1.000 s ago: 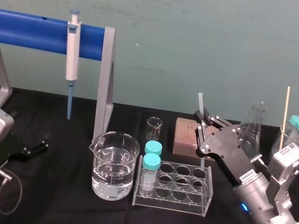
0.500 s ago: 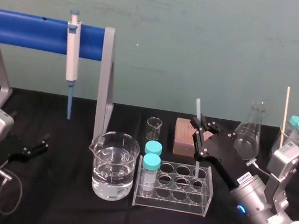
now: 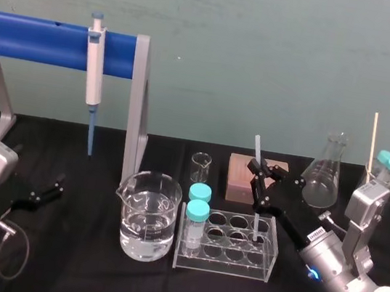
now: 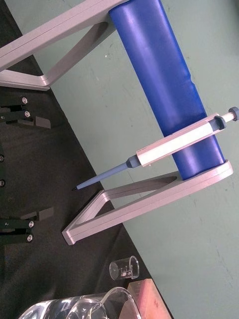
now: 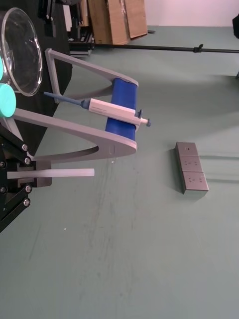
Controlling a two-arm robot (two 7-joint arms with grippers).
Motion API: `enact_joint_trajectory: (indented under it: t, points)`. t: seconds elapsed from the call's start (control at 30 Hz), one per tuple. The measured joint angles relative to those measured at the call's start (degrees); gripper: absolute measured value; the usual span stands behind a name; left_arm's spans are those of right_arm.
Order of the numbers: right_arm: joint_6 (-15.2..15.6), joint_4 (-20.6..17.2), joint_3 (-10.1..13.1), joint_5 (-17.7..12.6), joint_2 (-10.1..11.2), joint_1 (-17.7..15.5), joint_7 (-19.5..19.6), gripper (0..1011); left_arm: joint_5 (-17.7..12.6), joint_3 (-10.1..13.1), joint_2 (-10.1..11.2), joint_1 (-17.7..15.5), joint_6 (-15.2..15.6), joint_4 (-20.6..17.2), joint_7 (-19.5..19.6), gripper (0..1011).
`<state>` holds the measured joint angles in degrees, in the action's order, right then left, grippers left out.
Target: Pick up the stirring rod with one hand, then place it down.
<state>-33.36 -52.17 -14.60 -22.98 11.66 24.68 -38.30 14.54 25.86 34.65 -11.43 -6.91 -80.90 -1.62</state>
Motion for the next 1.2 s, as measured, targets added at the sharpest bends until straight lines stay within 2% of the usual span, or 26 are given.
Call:
enact_joint_trajectory:
  t: [0.5, 0.67, 0.7, 0.77, 0.8, 0.93, 1.0, 1.13, 1.2]
  points:
    - [-0.44, -0.28, 0.0, 0.01, 0.05, -0.11, 0.0, 69, 0.0, 0.0, 0.0, 0.0, 0.0, 0.0, 0.0, 1000]
    - [-0.52, -0.32, 0.0, 0.01, 0.07, -0.14, 0.0, 199, 0.0, 0.0, 0.0, 0.0, 0.0, 0.0, 0.0, 1000]
    - [-0.53, -0.33, 0.0, 0.01, 0.08, -0.15, 0.0, 257, 0.0, 0.0, 0.0, 0.0, 0.0, 0.01, 0.0, 1000]
    - [-0.56, -0.33, 0.0, 0.01, 0.08, -0.16, 0.0, 296, 0.0, 0.0, 0.0, 0.0, 0.0, 0.0, 0.0, 1000]
    - [-0.57, -0.35, 0.0, 0.01, 0.08, -0.16, 0.0, 357, 0.0, 0.0, 0.0, 0.0, 0.0, 0.0, 0.0, 1000]
    - [-0.59, -0.36, 0.0, 0.01, 0.08, -0.18, 0.0, 477, 0.0, 0.0, 0.0, 0.0, 0.0, 0.0, 0.0, 1000]
    - [-0.6, -0.37, 0.0, 0.01, 0.08, -0.18, 0.0, 513, 0.0, 0.0, 0.0, 0.0, 0.0, 0.0, 0.0, 1000]
    - [-0.63, -0.41, 0.0, 0.01, 0.08, -0.18, 0.0, 681, 0.0, 0.0, 0.0, 0.0, 0.0, 0.0, 0.0, 1000]
    - [-0.64, -0.41, 0.0, 0.01, 0.08, -0.18, 0.0, 716, 0.0, 0.0, 0.0, 0.0, 0.0, 0.0, 0.0, 1000]
